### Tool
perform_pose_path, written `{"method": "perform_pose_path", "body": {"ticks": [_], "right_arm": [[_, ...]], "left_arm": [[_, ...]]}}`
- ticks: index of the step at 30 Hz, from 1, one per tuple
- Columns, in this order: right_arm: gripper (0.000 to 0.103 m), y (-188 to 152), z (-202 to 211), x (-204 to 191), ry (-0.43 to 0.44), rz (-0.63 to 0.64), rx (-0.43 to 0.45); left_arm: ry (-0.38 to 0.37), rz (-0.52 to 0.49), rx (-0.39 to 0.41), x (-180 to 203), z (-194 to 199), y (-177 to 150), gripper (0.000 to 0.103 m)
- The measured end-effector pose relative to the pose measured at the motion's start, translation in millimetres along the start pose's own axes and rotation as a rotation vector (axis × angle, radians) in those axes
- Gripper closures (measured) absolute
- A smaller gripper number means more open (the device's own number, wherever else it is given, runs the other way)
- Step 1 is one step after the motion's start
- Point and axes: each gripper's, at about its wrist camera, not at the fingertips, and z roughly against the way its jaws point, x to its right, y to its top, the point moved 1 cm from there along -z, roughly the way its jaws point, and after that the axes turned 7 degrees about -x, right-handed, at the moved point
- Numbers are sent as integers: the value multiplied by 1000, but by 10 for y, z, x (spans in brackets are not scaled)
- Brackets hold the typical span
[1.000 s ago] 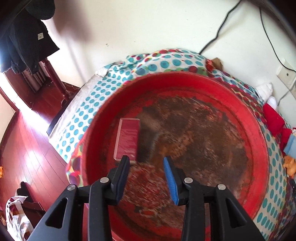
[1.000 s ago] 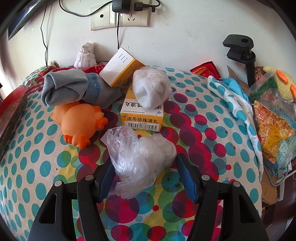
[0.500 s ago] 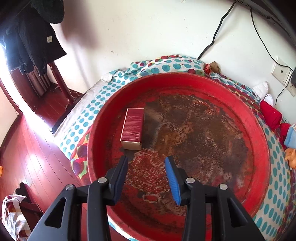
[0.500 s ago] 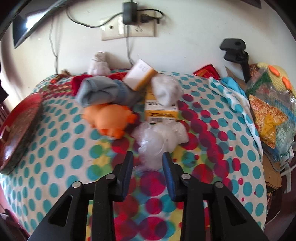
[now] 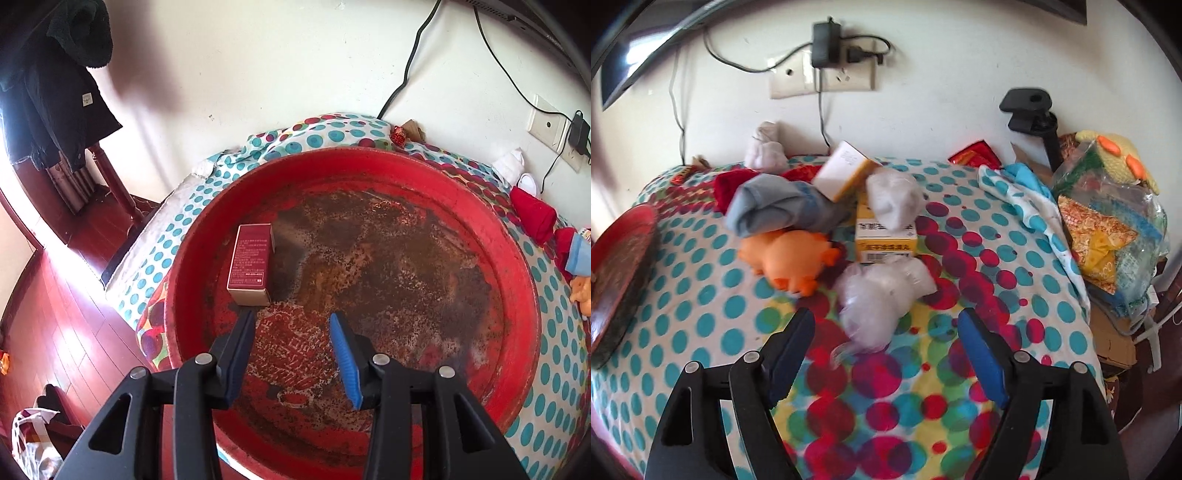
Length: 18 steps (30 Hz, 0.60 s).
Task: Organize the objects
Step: 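Grasp the clear plastic bag with the right gripper and drop it into the basin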
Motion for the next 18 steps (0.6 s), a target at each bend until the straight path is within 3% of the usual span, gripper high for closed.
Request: {"method": "perform_pose_path", "body": {"ticks": [3, 4, 5, 6, 11, 18], "right_arm": [[27, 122, -244, 48, 9, -10, -50], [40, 141, -311, 47, 9, -13, -63], [65, 148, -372, 54, 32, -25, -75], [71, 146, -404, 58, 43, -37, -87], [71, 91, -286, -7, 30, -27, -37], [71, -35, 20, -317, 86, 39, -14]], "left_arm": [[-2, 4, -28, 8, -72, -12, 60], [2, 3, -33, 12, -88, -16, 60], [8, 1, -34, 19, -95, -19, 60], [11, -2, -30, 23, -93, -19, 60], [24, -14, -30, 44, -121, -20, 60], [22, -28, -33, 76, -118, -21, 60]]}}
